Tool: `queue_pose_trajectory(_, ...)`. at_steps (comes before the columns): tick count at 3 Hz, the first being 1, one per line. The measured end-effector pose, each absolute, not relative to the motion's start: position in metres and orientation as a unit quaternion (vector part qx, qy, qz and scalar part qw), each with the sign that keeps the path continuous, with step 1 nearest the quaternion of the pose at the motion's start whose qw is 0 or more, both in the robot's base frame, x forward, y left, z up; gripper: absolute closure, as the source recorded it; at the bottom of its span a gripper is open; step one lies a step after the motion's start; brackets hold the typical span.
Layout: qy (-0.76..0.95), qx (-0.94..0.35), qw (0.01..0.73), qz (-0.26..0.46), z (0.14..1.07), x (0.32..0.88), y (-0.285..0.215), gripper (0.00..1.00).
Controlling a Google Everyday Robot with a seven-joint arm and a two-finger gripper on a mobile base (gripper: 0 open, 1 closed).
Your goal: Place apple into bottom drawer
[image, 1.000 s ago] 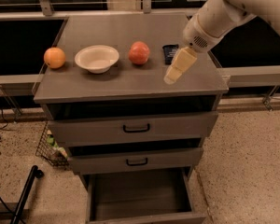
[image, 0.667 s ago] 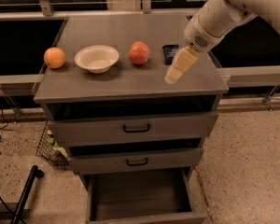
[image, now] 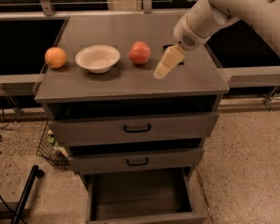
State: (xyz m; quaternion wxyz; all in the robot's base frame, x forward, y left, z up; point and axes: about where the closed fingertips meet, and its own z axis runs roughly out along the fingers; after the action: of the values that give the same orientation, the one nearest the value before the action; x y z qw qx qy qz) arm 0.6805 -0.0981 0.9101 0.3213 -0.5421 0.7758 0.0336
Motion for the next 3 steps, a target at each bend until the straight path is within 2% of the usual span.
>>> queue_pose_trajectory(3,0.767,-0.548,0.329,0.058,0.886,0.744,-0.038,0.00)
